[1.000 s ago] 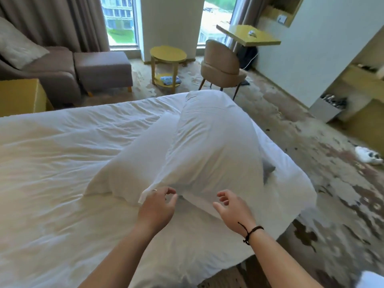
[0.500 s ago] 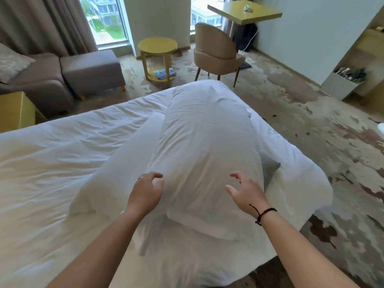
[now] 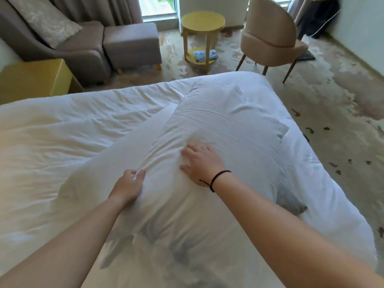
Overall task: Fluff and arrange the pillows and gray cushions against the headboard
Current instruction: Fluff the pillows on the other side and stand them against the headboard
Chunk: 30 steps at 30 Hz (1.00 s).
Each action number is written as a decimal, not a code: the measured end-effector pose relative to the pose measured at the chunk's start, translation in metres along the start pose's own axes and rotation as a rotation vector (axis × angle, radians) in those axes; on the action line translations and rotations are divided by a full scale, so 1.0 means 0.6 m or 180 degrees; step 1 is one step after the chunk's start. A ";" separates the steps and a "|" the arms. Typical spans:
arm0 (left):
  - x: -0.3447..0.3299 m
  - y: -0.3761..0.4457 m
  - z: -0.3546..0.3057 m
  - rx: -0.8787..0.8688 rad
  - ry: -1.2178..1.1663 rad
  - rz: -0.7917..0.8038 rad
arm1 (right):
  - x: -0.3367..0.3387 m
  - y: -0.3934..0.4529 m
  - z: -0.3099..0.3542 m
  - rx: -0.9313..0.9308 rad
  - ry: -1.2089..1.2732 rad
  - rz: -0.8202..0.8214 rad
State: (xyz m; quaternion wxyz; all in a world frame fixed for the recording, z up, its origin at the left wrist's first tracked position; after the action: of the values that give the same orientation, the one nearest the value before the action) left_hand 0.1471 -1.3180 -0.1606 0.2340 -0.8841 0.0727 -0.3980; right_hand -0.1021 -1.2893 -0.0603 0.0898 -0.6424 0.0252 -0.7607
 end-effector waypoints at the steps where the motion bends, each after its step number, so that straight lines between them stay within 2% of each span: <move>1: -0.002 0.003 0.001 0.0035 -0.0059 -0.0022 | -0.004 0.022 0.004 0.0128 -0.0100 0.0064; 5: -0.010 0.017 0.004 0.0193 -0.0166 0.0019 | -0.022 0.102 0.018 0.0501 -0.0393 0.0338; 10: -0.019 0.031 0.011 0.0402 -0.0150 0.0175 | -0.045 0.176 0.026 0.0654 -0.0587 0.0523; 15: -0.011 0.019 -0.035 0.0076 -0.0105 -0.0088 | -0.062 0.219 0.055 0.0972 -0.0900 0.0879; 18: -0.002 -0.016 -0.076 -0.0197 -0.0047 -0.0384 | -0.064 0.248 0.070 0.1167 -0.1146 0.0914; 23: 0.013 -0.089 -0.141 -0.0775 -0.0141 -0.0819 | -0.055 0.270 0.043 0.1281 -0.1206 0.1326; 30: 0.019 -0.107 -0.170 -0.0944 -0.0132 -0.0707 | -0.023 0.248 -0.038 0.1312 -0.1428 0.1655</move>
State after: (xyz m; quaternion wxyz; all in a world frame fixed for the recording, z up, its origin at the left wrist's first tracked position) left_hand 0.0758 -1.3014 -0.0646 0.0571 -0.9195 0.0277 -0.3880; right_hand -0.1067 -1.4350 -0.1003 0.4095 -0.7333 0.0136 -0.5426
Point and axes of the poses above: each hand's wrist, its own y-axis towards the middle knuckle, its own x-axis out of the back of the hand, z = x × y, the point moved 10 cm from there along y, towards the middle knuckle, and after that the axes turned 7 degrees about -y, right-handed, at the moved point
